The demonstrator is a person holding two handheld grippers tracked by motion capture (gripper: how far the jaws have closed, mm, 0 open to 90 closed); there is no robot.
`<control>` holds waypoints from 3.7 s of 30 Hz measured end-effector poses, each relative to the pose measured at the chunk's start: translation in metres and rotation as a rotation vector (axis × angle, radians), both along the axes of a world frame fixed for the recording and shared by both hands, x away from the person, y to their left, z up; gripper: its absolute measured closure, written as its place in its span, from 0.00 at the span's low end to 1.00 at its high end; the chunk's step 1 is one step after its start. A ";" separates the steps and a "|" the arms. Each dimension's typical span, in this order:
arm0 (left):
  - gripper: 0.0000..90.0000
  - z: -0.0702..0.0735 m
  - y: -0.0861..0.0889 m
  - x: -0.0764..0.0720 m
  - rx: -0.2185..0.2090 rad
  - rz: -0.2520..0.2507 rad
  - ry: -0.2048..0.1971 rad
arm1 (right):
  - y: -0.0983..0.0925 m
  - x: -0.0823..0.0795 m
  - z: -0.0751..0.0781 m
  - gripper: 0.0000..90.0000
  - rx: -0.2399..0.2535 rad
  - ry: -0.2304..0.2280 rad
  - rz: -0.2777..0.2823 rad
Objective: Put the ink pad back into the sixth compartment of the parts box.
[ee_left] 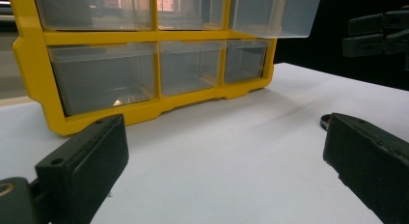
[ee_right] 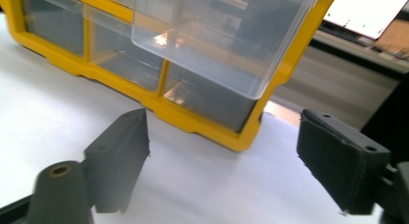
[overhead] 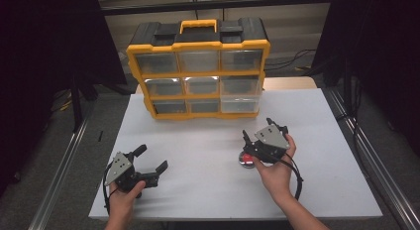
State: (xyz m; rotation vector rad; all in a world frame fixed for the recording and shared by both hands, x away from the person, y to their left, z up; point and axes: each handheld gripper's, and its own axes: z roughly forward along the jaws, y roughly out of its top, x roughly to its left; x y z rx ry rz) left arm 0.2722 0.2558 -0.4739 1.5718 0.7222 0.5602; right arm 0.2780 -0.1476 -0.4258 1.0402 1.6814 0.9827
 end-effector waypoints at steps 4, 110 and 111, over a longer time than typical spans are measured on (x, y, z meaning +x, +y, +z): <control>0.02 0.000 0.000 0.000 -0.003 0.000 0.000 | -0.006 -0.001 -0.006 0.18 0.053 0.041 0.034; 0.02 0.001 0.000 0.000 0.003 0.000 -0.005 | -0.013 0.014 -0.040 0.33 0.086 0.597 0.356; 0.02 0.001 0.000 0.000 0.003 -0.001 -0.006 | -0.014 0.014 -0.039 0.33 0.081 0.601 0.356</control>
